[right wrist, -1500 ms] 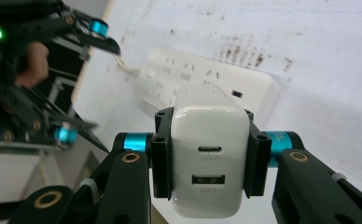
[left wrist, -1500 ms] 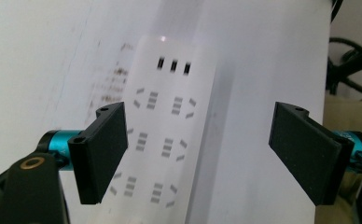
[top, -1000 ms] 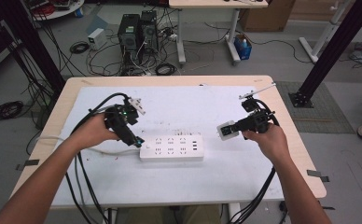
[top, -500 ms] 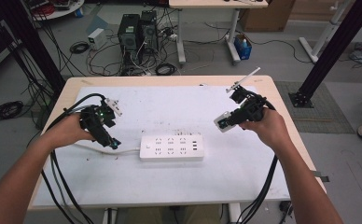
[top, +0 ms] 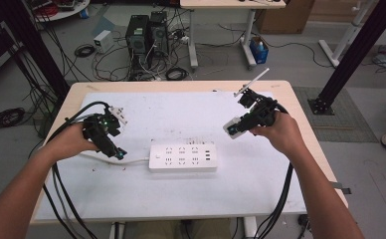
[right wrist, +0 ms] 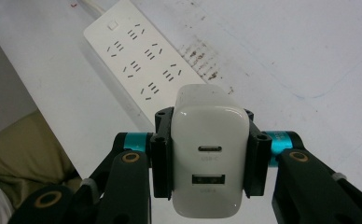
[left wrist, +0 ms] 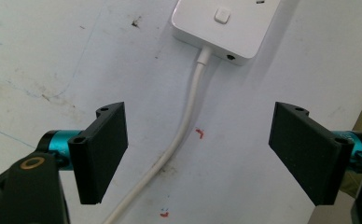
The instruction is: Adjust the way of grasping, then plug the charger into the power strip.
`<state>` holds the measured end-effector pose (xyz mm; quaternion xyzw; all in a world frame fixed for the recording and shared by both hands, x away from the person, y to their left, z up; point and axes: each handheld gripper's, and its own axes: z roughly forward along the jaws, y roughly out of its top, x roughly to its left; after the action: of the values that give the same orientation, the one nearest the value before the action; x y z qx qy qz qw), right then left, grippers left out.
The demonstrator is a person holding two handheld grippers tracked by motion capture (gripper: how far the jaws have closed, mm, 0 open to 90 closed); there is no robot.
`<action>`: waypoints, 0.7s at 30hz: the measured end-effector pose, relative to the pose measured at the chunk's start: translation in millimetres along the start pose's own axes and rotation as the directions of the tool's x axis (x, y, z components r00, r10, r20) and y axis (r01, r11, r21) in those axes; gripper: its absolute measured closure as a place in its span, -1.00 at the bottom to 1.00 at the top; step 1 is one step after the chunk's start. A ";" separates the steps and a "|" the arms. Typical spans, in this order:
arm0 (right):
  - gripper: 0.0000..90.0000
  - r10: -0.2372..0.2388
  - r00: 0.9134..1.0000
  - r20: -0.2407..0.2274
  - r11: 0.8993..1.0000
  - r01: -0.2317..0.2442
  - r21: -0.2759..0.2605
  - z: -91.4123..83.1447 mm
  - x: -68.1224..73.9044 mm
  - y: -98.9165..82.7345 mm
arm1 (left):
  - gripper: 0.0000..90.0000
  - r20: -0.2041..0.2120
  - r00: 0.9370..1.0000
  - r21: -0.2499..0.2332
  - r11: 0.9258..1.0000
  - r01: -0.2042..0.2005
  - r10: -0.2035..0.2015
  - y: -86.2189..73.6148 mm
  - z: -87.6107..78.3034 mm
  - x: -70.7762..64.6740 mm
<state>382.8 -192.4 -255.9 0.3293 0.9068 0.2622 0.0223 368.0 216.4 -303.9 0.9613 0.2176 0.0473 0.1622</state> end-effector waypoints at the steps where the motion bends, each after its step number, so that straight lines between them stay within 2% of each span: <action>1: 0.38 0.000 1.000 0.000 1.000 0.000 0.003 0.9 0.6 0.4 | -0.56 -0.001 1.000 -0.004 1.000 0.001 -0.001 -0.9 1.1 -1.0; 4: 0.38 -0.003 1.000 0.004 1.000 0.003 0.020 3.0 2.1 2.2 | -0.56 0.007 1.000 0.013 1.000 -0.008 0.008 -3.5 1.8 -3.0; 8: 0.38 -0.024 1.000 0.005 0.999 0.024 0.035 6.3 4.0 7.5 | -0.56 0.014 1.000 -0.012 1.000 0.005 -0.005 -6.6 0.2 -0.9; 9: 0.38 -0.029 1.000 0.001 0.999 0.028 0.035 7.2 4.2 9.3 | -0.56 0.019 1.000 -0.006 1.000 -0.005 0.005 -7.3 -0.6 0.1; 14: 0.38 -0.056 0.998 -0.007 0.997 0.057 0.051 13.5 7.5 17.5 | -0.56 0.012 1.000 -0.009 1.000 -0.002 0.002 -10.7 -0.2 -1.1; 16: 0.38 -0.088 0.996 -0.016 0.995 0.089 0.054 18.6 10.2 24.3 | -0.56 0.003 1.000 0.017 1.000 -0.015 0.015 -12.1 2.3 0.3; 18: 0.38 -0.114 0.993 -0.023 0.992 0.115 0.058 22.5 12.7 29.1 | -0.56 0.003 1.000 0.016 1.000 -0.005 0.005 -12.6 3.8 -0.5; 20: 0.38 -0.144 0.989 -0.028 0.987 0.146 0.067 27.0 14.9 34.4 | -0.56 0.007 1.000 0.031 0.999 -0.016 0.016 -13.5 4.7 1.0; 21: 0.38 -0.144 0.989 -0.028 0.987 0.146 0.067 27.0 14.9 34.4 | -0.56 0.007 1.000 0.032 0.999 -0.017 0.016 -14.0 5.3 1.6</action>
<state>397.1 -148.7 -260.3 0.2599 0.9371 0.2324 0.0194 364.7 227.5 -313.6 0.9657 0.2099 0.0419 0.1470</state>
